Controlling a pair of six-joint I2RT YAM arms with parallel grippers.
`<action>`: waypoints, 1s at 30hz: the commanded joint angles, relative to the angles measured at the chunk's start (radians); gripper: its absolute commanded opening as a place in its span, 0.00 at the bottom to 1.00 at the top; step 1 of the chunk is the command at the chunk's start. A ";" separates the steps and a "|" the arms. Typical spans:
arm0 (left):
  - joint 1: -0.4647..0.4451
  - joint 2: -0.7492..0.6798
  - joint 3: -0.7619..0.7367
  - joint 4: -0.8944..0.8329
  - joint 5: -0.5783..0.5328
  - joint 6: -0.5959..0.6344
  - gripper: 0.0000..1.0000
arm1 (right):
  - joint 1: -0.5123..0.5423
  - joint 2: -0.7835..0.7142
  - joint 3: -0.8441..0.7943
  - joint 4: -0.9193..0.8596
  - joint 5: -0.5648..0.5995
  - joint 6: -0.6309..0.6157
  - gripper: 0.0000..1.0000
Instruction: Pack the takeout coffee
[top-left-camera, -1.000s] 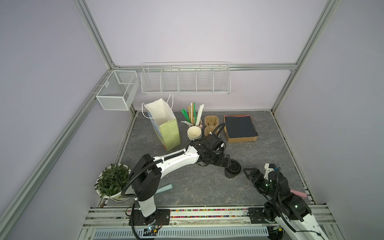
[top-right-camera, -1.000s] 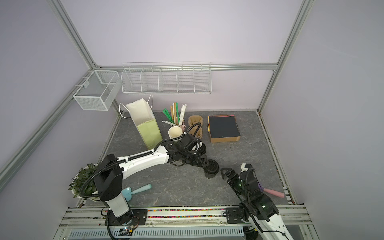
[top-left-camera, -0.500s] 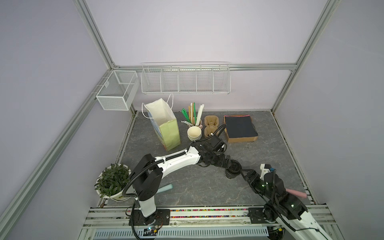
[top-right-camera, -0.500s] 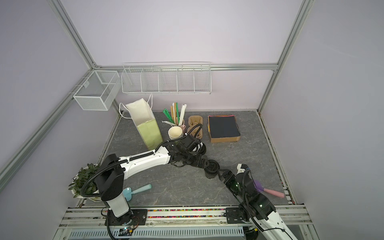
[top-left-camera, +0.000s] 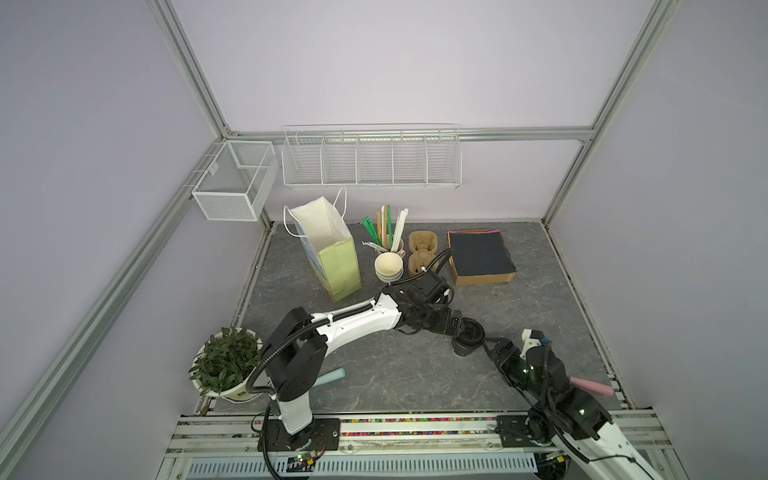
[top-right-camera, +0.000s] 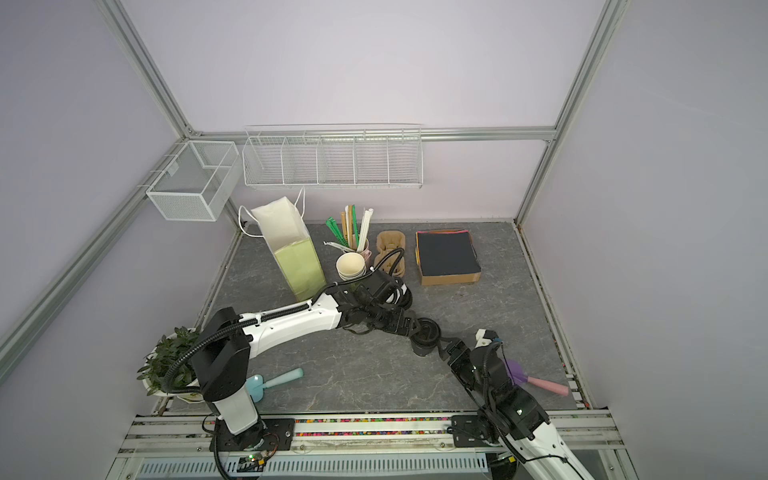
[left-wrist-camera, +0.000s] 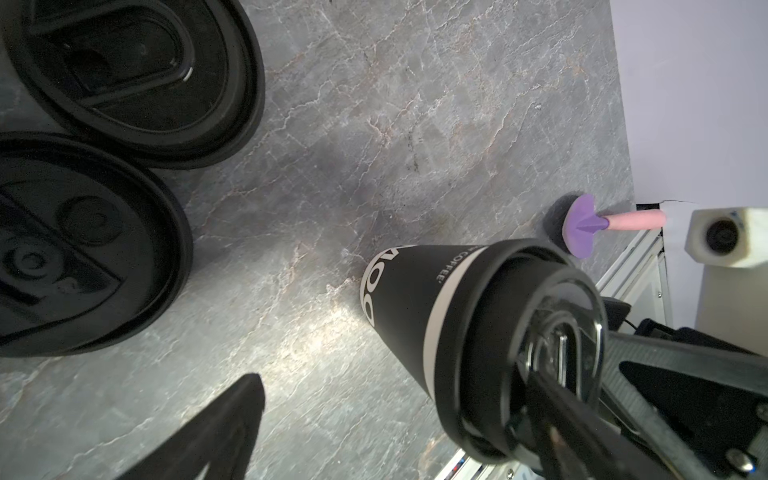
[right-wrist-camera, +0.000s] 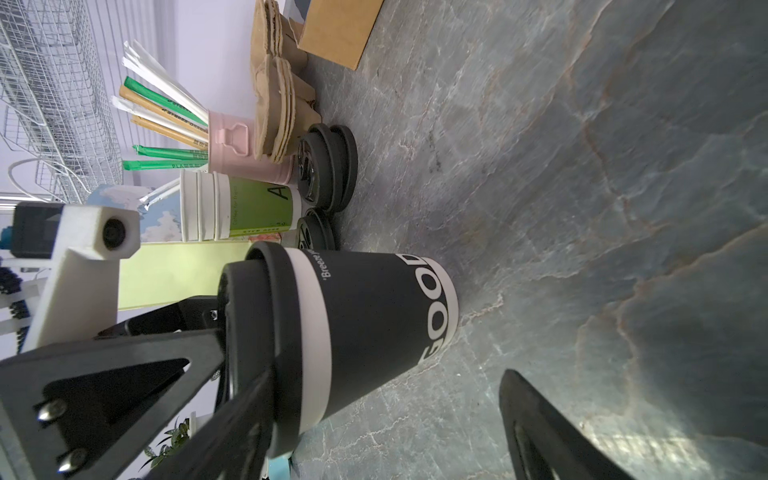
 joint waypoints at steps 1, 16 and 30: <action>-0.014 0.041 -0.047 -0.048 -0.019 0.007 0.98 | 0.008 0.027 -0.044 -0.110 0.031 0.066 0.85; -0.017 0.035 -0.063 -0.030 -0.017 0.000 0.98 | 0.008 0.133 0.008 -0.153 0.061 0.022 0.81; -0.017 0.039 0.084 -0.086 -0.031 0.027 1.00 | 0.009 0.387 0.239 -0.045 0.020 -0.205 0.86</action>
